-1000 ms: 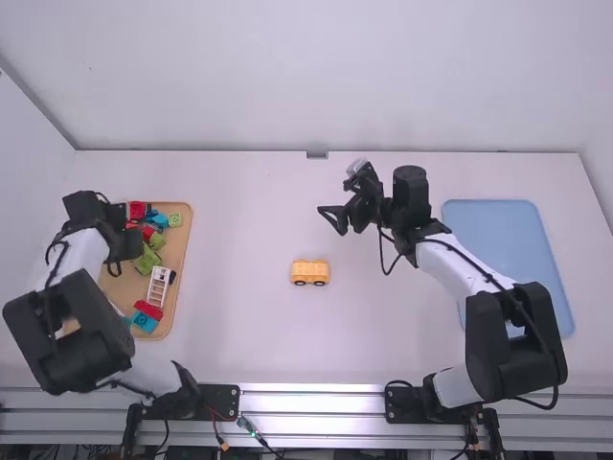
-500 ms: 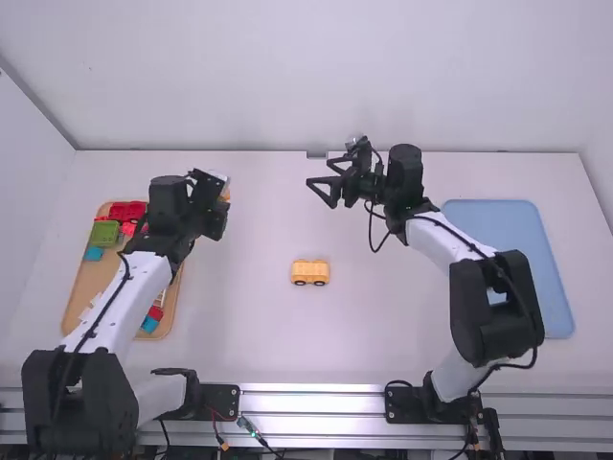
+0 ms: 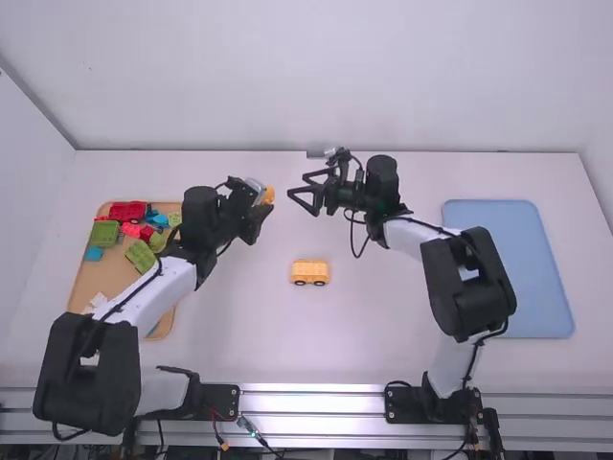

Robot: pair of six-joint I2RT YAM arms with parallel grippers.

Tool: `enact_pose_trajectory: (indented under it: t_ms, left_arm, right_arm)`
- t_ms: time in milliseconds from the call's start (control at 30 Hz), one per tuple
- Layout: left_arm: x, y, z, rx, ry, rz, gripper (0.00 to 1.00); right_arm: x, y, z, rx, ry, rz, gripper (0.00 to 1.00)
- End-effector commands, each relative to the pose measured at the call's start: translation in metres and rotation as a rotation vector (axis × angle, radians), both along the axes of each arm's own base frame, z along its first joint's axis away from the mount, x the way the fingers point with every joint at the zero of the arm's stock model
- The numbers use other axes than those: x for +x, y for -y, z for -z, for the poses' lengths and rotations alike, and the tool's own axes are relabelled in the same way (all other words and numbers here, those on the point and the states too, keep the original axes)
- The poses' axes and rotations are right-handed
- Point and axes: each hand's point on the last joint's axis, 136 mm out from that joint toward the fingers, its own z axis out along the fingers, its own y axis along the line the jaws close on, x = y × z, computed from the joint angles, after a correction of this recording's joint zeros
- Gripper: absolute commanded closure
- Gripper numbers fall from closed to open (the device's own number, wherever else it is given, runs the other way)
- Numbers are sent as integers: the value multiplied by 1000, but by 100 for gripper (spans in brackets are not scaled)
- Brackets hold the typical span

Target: Assemble lego blocks to make yellow taxi

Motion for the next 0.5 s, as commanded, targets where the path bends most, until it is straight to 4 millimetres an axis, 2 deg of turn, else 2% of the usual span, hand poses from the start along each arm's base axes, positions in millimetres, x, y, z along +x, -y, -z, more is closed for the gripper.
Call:
enact_pose_trajectory:
  t_ms: [0, 233, 467]
  left_arm:
    - [1, 11, 6, -55, -34, 3, 98]
    - [11, 31, 10, -102, -9, 28, 98]
    - [19, 42, 6, -148, 13, -18, 98]
  right_arm:
    - [1, -10, -7, 8, 11, 1, 5]
    - [-1, -24, -4, -5, 7, 34, 5]
    - [7, -22, -1, -14, -5, 81, 9]
